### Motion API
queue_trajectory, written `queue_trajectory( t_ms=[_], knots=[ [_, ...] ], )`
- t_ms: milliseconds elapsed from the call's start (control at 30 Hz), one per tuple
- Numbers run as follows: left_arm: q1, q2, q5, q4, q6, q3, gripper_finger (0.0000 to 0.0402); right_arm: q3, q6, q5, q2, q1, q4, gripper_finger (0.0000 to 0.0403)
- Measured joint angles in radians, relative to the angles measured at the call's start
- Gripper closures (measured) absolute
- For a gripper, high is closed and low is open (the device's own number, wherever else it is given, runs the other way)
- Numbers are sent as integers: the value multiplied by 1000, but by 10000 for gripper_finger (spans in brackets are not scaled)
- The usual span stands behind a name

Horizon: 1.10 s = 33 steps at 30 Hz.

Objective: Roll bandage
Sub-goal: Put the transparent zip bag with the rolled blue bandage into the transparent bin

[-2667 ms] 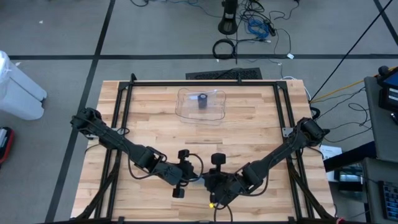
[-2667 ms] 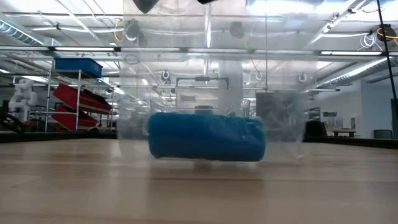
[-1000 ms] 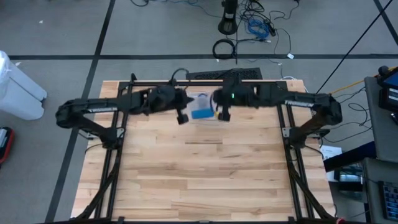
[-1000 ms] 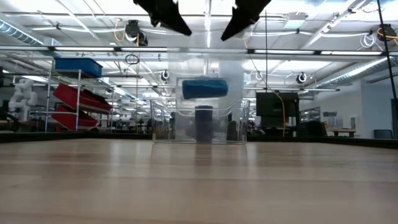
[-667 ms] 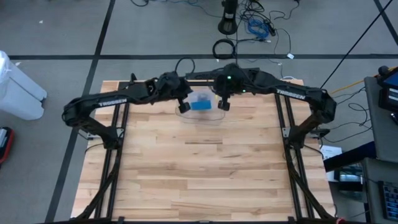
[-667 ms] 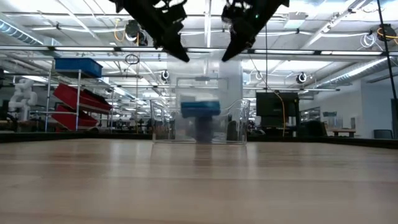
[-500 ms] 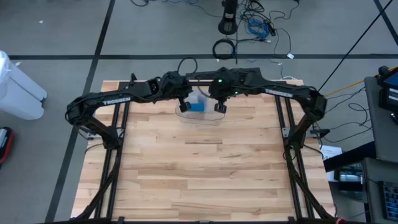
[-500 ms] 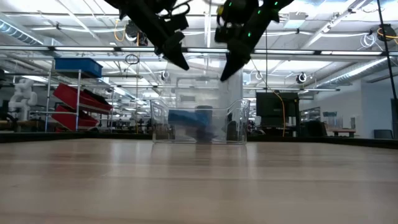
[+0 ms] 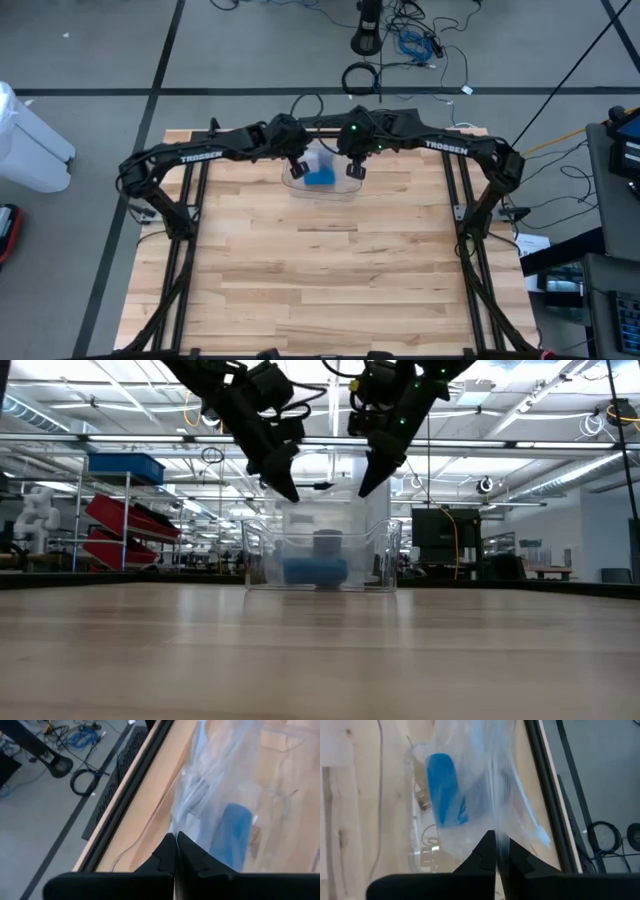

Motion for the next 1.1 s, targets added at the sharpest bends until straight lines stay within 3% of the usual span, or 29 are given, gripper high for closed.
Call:
queue_trajectory(
  t_ms=[333, 500, 667, 933, 1100],
  knots=[
    [33, 57, -11, 39, 0, 0, 313, 0, -10, -6, 16, -46, -11, 403],
    [34, 57, -75, 112, 9, 0, 280, 0, -39, -7, 16, -63, 35, 393],
    [34, 57, -83, 154, 35, 0, 266, 1, -71, -8, 22, -93, 71, 356],
    [34, 57, -95, 148, 46, 0, 264, 0, -54, -30, 43, -164, 69, 263],
    [37, 40, -239, 179, 120, -1, 264, 0, -44, -30, 43, -211, 68, 231]
  ],
)
